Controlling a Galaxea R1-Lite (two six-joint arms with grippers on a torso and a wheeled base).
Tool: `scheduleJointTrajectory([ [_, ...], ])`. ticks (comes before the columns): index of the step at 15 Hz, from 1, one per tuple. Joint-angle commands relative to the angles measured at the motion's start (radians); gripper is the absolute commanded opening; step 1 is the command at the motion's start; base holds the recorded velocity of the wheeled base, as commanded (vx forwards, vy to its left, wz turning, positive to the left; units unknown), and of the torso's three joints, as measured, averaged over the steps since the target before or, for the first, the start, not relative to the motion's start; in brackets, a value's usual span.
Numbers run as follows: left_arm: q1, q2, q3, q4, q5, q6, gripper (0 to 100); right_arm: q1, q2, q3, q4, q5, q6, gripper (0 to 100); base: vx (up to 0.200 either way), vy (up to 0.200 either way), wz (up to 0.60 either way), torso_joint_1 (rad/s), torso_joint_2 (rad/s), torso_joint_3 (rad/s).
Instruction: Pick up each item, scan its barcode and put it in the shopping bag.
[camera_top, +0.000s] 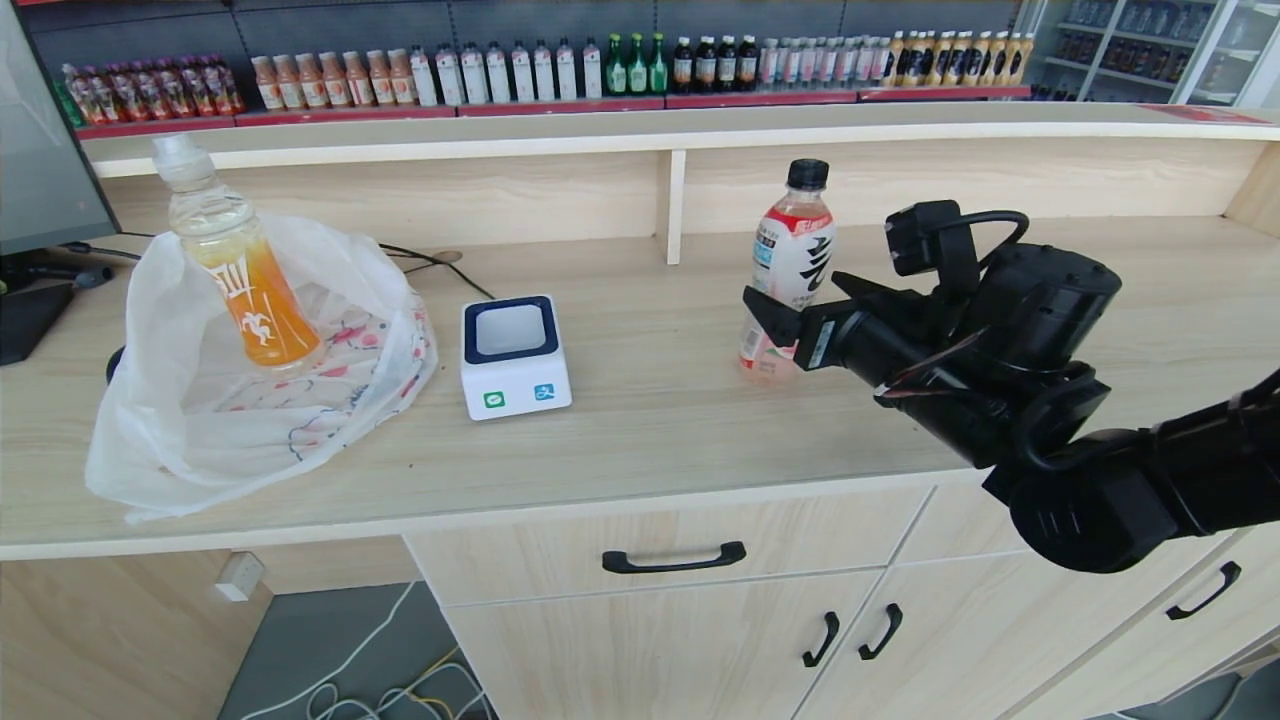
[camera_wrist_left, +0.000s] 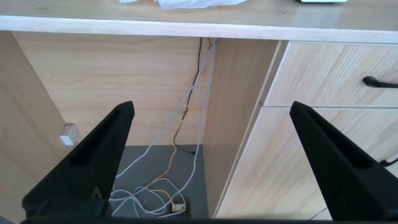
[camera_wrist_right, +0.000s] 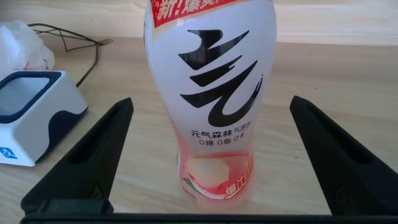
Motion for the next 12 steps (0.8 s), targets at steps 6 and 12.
scheduleJointTrajectory([
  [6, 0.000, 0.000, 0.000, 0.000, 0.000, 0.000, 100, -0.014, 0.064, -0.051, 0.000, -0.003, 0.000, 100, 0.000, 0.000, 0.00, 0.000, 0.00, 0.000],
  [12, 0.000, 0.000, 0.000, 0.000, 0.000, 0.000, 100, -0.014, 0.106, -0.097, 0.000, -0.006, 0.000, 100, 0.000, 0.000, 0.00, 0.000, 0.00, 0.000],
])
